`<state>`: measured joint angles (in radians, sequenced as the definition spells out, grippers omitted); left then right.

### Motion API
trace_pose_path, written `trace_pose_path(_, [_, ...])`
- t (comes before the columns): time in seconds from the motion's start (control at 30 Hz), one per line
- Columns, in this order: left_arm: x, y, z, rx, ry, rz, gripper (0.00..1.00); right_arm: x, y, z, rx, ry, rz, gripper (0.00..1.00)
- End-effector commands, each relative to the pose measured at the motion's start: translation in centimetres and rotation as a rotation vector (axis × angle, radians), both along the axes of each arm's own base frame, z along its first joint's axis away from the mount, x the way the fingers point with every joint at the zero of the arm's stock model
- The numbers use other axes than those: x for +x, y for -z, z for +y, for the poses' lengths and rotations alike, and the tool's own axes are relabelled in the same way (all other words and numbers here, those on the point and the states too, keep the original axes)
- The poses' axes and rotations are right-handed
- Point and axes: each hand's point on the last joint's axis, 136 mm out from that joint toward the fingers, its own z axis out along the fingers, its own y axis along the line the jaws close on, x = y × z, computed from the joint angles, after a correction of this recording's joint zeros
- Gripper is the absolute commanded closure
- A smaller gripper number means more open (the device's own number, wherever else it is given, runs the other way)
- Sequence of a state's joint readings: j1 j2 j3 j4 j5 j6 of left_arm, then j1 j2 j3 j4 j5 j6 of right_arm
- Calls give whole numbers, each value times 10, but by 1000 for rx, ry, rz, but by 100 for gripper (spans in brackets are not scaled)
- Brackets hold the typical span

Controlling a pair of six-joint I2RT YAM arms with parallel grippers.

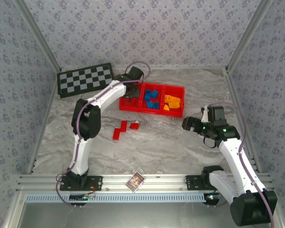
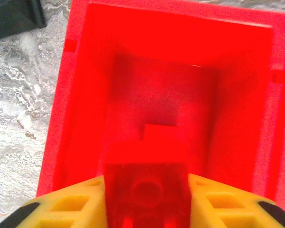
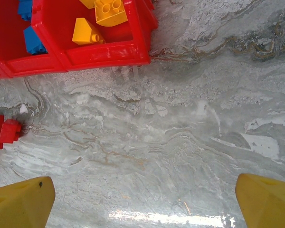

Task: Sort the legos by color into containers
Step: Place the lego in the container.

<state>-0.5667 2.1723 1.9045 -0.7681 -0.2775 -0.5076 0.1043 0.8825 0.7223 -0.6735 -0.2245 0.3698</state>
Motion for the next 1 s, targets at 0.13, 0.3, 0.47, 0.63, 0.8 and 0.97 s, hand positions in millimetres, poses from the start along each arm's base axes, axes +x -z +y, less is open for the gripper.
trace_pose_path(0.13, [-1, -14, 4, 9, 25, -17, 40, -3, 5, -3, -3, 12, 18, 0])
trace_pose_path(0.3, [-9, -37, 3, -59, 42, -80, 29, -3, 4, -3, -2, 14, 17, 0])
trace_pose_path(0.47, [-28, -68, 5, -107, 70, -132, 21, -4, 4, -3, -1, 14, 19, 0])
trace_pose_path(0.63, [-68, -76, -6, -113, 156, -134, 13, -4, 4, -3, -2, 15, 19, 0])
trace_pose_path(0.8, [-119, -52, -29, -103, 331, -53, 10, -3, 4, -3, -2, 15, 19, 0])
trace_pose_path(0.97, [-162, -11, -42, -30, 447, 66, 0, -3, 6, -3, -1, 17, 20, 0])
